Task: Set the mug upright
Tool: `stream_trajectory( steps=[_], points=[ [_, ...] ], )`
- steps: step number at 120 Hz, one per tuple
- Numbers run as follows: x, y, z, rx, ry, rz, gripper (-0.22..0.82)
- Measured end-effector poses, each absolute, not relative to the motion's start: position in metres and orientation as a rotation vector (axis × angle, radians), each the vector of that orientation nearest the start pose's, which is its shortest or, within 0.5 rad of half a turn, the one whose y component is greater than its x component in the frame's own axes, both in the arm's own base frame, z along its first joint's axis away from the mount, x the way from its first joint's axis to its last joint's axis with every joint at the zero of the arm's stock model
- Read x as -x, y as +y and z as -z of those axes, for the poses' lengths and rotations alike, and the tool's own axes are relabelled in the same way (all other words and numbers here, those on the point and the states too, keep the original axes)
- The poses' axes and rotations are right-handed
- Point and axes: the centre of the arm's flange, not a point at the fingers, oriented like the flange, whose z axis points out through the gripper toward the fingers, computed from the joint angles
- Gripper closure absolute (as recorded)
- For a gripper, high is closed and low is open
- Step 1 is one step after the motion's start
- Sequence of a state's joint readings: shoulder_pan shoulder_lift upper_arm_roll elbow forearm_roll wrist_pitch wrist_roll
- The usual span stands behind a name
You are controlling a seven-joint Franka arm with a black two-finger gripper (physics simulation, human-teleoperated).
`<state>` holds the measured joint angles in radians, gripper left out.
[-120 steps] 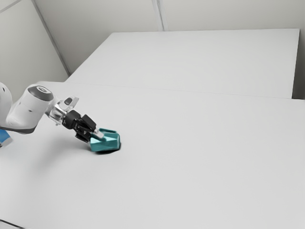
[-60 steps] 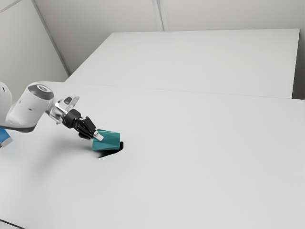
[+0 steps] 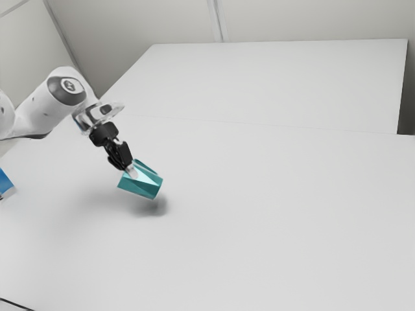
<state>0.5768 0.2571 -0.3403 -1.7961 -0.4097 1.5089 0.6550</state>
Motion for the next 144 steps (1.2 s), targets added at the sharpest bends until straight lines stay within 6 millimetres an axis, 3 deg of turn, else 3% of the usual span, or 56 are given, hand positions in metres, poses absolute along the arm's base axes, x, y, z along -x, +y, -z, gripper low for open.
stream_trajectory(
  steps=[32, 56, 82, 106, 121, 144],
  points=[
    [-0.556, 0.035, -0.410, -2.588, -0.455, 0.628, 0.79],
    [-0.557, -0.014, -0.403, -2.668, -0.443, 0.766, 0.79],
    [-0.562, -0.051, -0.396, -2.755, -0.411, 0.852, 0.79],
    [-0.581, -0.071, -0.375, -2.820, -0.363, 0.901, 0.79],
    [-0.594, -0.084, -0.372, -2.870, -0.341, 0.892, 0.79],
    [-0.597, -0.097, -0.366, -2.911, -0.294, 0.896, 0.79]
  ],
)
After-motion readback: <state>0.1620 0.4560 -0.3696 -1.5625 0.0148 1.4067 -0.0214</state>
